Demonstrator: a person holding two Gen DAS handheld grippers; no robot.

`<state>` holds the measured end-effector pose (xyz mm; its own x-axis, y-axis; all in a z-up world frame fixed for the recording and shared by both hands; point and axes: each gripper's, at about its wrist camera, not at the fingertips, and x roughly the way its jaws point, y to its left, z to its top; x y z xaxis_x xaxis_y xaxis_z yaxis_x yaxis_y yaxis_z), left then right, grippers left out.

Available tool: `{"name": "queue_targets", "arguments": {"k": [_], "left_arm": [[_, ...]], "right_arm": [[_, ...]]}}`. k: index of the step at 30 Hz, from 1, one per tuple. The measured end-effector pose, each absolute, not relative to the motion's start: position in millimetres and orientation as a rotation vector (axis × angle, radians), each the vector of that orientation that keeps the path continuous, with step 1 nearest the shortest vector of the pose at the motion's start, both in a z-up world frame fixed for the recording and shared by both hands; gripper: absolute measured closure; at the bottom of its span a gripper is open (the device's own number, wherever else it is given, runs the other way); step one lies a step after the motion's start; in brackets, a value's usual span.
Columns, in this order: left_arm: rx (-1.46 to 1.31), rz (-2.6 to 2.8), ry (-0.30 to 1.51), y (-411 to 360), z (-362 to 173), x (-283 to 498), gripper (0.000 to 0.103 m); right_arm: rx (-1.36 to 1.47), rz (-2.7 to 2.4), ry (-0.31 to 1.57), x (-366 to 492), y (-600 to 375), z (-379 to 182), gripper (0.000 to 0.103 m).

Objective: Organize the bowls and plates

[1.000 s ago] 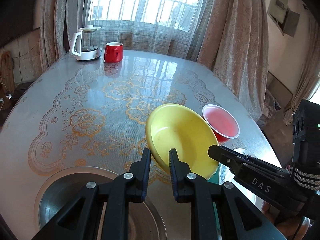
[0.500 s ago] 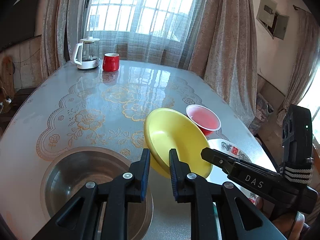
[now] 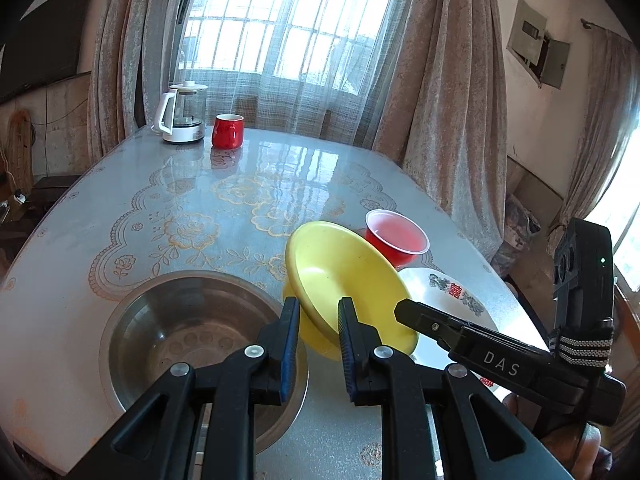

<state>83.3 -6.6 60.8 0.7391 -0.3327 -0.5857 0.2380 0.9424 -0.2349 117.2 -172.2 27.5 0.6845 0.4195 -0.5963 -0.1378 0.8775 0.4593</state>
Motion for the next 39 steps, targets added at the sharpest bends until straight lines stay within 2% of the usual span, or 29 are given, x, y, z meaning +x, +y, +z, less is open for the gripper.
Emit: {"name": "queue_targets", "arguments": {"k": [26,39], "left_arm": [[-0.213,-0.298,0.613,26.8,71.8,46.4,0.084],[-0.265,-0.224,0.593,74.9,79.4,41.6,0.083]], "right_arm": [[0.369,0.388,0.710,101.0,-146.0,32.7,0.085],[0.310,0.513,0.668,108.7,-105.0,56.2,0.085]]}}
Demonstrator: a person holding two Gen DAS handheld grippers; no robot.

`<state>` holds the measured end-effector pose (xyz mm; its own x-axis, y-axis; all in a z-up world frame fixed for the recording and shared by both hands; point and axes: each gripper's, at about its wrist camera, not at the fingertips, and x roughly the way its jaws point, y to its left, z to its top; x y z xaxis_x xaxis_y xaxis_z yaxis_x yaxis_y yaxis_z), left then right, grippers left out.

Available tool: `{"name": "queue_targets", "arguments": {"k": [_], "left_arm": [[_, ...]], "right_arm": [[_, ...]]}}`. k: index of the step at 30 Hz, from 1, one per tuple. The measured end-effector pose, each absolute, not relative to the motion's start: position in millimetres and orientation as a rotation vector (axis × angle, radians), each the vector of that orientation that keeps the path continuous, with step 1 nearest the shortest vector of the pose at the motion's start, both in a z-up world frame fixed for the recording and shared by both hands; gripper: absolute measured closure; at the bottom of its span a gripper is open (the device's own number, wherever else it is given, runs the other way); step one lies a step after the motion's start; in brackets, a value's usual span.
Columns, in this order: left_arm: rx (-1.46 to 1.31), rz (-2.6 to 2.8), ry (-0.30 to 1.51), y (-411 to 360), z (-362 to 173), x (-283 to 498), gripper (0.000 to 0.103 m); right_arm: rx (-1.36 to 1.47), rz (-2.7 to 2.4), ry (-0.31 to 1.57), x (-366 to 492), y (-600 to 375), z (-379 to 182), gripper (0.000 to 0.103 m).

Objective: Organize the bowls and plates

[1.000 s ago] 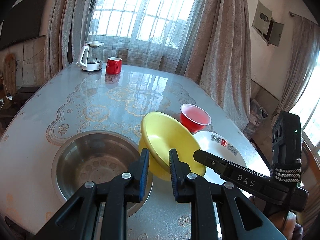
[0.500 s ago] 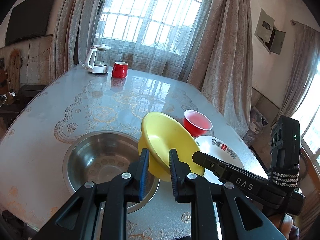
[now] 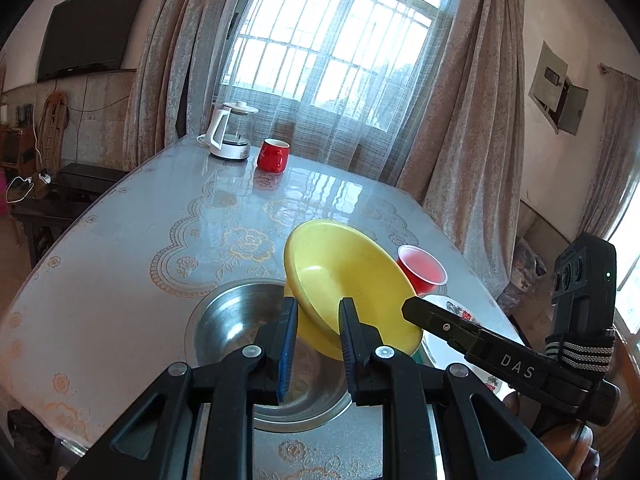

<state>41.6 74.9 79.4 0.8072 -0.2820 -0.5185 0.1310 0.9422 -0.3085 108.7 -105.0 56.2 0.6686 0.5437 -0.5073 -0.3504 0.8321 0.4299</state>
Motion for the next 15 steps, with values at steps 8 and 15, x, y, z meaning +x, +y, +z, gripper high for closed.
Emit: {"name": "queue_targets", "arguments": {"k": [8,15], "left_arm": [[-0.313,-0.172,0.681,92.5,43.4,51.5,0.083],[-0.329,-0.137,0.741,99.2,19.2,61.3,0.083]], "right_arm": [[0.282,0.516,0.773,123.3,-79.3,19.3,0.085],[0.222,0.497,0.821,133.0,-62.2,0.9,0.085]]}}
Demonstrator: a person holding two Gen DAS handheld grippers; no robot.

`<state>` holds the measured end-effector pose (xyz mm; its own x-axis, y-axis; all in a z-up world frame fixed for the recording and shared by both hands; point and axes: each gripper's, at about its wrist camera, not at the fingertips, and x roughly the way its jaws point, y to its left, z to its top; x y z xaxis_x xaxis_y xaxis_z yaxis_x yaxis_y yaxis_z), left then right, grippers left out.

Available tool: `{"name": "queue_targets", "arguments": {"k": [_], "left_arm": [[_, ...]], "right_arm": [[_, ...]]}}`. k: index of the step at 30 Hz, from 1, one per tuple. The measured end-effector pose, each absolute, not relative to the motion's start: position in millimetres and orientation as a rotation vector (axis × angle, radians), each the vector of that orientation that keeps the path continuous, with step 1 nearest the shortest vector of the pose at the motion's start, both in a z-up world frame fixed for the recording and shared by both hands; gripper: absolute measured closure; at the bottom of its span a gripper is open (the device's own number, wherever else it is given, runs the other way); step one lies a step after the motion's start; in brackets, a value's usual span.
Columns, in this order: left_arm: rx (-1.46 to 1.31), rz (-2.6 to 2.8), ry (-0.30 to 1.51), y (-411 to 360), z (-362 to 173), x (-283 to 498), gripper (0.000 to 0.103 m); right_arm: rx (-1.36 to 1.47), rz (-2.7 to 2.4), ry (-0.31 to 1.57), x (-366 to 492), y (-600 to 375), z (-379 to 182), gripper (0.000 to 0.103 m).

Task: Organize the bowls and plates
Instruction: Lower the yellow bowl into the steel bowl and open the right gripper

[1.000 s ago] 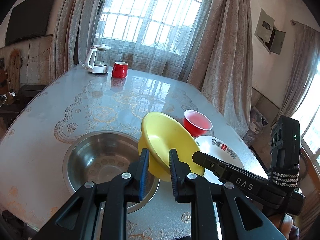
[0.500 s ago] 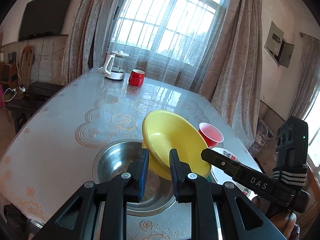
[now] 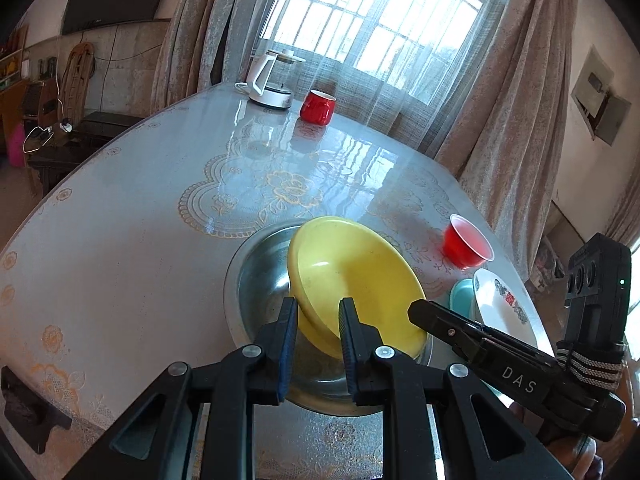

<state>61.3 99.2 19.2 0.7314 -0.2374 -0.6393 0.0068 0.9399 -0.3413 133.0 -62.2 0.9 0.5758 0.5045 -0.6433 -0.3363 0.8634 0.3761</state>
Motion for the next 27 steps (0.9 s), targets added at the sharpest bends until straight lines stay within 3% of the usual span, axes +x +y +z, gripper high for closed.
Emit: {"name": "queue_targets", "arguments": {"k": [27], "left_arm": [[-0.232,-0.075,0.818,92.6,-6.7,80.5,0.079]], "right_arm": [[0.034,0.443,0.851,136.1,-37.7,-12.8,0.083]]}}
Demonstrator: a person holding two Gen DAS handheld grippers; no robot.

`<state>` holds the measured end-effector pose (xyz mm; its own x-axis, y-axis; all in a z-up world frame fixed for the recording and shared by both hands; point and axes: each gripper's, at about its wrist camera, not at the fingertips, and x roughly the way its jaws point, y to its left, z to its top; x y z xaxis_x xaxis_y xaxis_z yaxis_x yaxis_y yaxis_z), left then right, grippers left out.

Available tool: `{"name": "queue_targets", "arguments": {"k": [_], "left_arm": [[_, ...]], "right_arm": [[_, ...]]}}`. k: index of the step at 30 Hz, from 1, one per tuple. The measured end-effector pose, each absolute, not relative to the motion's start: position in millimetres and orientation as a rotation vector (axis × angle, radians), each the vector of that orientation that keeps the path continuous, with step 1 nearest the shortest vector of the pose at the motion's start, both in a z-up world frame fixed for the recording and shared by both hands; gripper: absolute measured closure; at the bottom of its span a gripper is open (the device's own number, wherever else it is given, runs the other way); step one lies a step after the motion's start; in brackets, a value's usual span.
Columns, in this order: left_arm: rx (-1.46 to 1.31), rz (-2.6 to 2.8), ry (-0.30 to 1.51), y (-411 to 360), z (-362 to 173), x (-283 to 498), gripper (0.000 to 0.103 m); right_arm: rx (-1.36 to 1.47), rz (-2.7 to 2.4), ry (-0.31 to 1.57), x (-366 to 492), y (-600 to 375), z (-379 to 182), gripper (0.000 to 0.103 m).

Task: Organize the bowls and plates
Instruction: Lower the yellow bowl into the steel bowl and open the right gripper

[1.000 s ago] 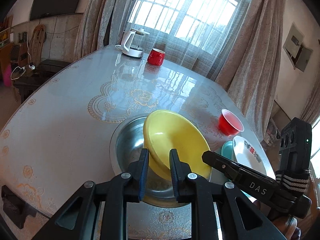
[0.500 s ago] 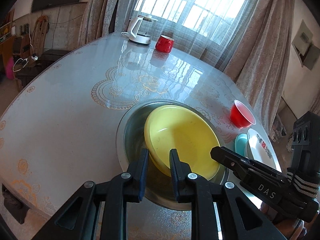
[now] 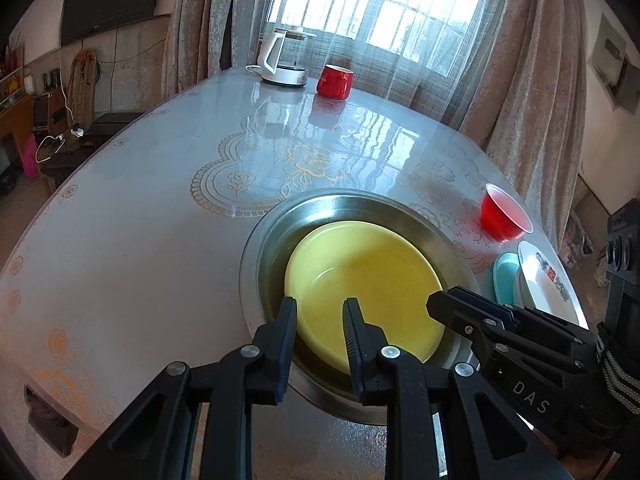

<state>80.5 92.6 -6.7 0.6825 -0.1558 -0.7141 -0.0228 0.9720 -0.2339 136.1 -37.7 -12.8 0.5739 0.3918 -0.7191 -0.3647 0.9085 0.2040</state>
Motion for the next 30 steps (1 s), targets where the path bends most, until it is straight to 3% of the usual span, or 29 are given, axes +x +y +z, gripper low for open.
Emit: {"name": "queue_targets", "arguments": {"k": [13,19,30], "left_arm": [[-0.209,-0.086,0.813,86.2,-7.0,79.7,0.077],[-0.211,-0.079,0.787,83.9,-0.1,76.9,0.072],[-0.201,-0.076,0.769,77.5,5.7,70.6,0.071]], "right_arm": [[0.026,0.446,0.847,136.0,-37.3,-12.4,0.083],[0.126,0.450,0.807,133.4,-53.5,-6.8,0.072],[0.208,0.440,0.733,114.1,-76.7,8.0,0.067]]}}
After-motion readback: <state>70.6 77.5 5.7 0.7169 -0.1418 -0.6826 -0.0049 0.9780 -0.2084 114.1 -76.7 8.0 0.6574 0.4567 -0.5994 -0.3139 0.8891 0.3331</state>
